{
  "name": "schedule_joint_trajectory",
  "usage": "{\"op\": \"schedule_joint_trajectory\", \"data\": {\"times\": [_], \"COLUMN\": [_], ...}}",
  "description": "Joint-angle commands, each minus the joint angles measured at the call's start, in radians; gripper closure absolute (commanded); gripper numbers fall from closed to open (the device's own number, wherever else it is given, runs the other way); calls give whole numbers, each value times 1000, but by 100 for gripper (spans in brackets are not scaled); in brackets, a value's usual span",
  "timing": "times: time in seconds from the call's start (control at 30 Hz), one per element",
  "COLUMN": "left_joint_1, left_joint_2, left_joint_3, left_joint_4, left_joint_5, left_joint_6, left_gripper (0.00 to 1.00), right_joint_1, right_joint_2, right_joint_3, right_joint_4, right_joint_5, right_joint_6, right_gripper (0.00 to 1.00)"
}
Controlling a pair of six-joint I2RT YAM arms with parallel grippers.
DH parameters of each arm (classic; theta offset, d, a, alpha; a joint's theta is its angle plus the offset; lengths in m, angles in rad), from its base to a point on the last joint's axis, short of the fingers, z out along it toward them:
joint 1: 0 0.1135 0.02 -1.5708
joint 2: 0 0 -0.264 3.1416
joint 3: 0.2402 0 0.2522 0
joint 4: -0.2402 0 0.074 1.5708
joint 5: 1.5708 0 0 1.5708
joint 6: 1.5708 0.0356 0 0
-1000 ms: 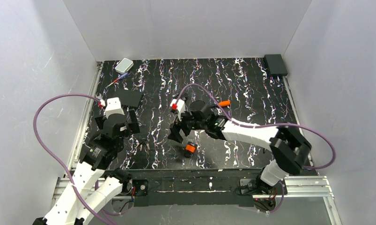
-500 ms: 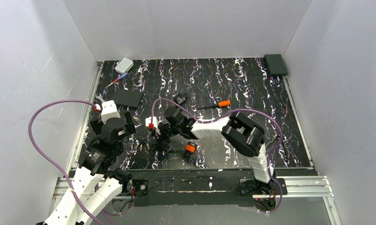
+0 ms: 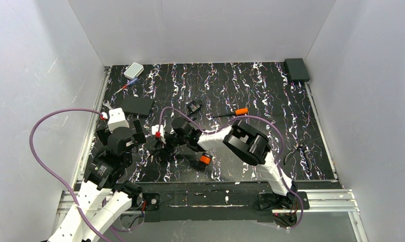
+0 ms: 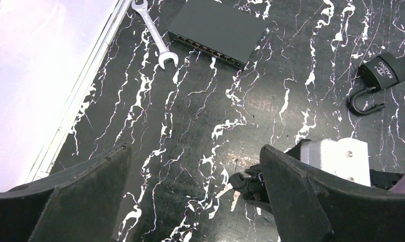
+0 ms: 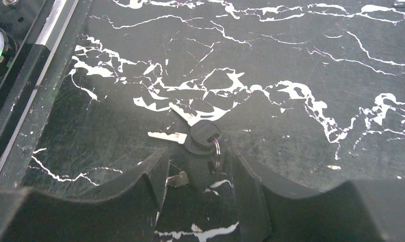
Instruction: Unlock with the key
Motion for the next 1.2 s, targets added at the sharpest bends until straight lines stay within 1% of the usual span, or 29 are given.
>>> {"op": "schedule_joint_trajectory", "data": {"times": [0.0,0.1,0.2,0.47,0.63,0.77,0.87,1.0,1.17], "left_joint_1": [9,11,13,18,20,21,21,23,24], "left_joint_2": [-3,0,2,3,5,8,8,10,15], "left_joint_3": [-14,-15,-15,-15,-15,-15,-15,-15,-15], "left_joint_4": [23,27,29,29,29,29,28,29,31], "left_joint_5": [-2,4,7,9,13,14,13,14,17], "left_joint_6": [10,12,15,16,16,17,17,19,20], "left_gripper": [3,3,3,3,3,3,3,3,3], "right_joint_1": [18,26,31,31,33,36,39,39,39], "right_joint_2": [34,51,64,93,110,124,128,126,108], "right_joint_3": [67,86,101,111,129,137,134,125,103], "right_joint_4": [101,91,89,98,57,42,31,29,46], "right_joint_5": [18,16,16,42,63,63,68,71,82], "right_joint_6": [31,33,41,49,19,17,5,-1,-5], "right_gripper": [43,40,39,42,41,44,50,66,78]}}
